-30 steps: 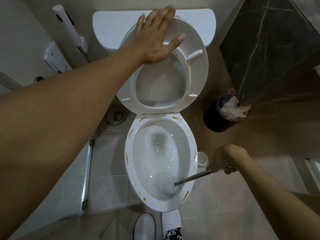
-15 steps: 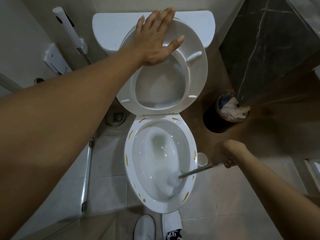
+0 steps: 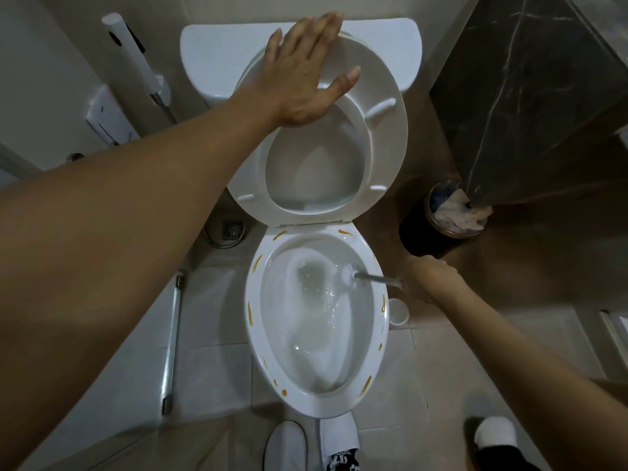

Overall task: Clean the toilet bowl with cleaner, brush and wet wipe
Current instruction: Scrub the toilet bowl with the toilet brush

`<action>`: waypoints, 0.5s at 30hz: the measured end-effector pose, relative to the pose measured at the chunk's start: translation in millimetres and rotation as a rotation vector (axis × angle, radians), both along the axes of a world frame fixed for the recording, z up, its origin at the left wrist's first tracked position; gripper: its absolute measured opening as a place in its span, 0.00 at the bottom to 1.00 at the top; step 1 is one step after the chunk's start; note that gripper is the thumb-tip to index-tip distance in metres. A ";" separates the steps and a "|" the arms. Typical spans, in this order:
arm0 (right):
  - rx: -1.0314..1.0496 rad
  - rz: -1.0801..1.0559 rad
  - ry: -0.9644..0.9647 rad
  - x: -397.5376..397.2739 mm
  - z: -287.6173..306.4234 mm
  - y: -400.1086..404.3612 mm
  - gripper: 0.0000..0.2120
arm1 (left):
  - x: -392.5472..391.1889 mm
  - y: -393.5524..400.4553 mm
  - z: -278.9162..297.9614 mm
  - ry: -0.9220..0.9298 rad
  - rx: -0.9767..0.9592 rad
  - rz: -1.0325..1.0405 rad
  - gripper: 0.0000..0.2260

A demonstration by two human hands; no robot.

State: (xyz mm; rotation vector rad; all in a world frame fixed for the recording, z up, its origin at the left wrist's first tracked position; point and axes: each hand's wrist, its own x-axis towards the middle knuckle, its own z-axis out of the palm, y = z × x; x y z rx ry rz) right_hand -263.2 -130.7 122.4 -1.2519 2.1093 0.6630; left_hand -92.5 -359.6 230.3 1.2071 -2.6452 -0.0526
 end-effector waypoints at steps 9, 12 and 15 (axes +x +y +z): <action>-0.123 0.016 0.020 3.5 -16.3 -5.7 0.10 | -0.3 -1.7 -1.7 -0.004 -0.006 0.002 0.35; -0.068 0.033 0.011 11.0 -22.4 0.9 0.12 | -0.9 -2.0 -2.4 -0.004 -0.003 -0.001 0.35; -0.051 0.015 0.039 10.0 -25.2 0.4 0.13 | -0.4 -2.9 -2.0 -0.004 -0.009 0.001 0.35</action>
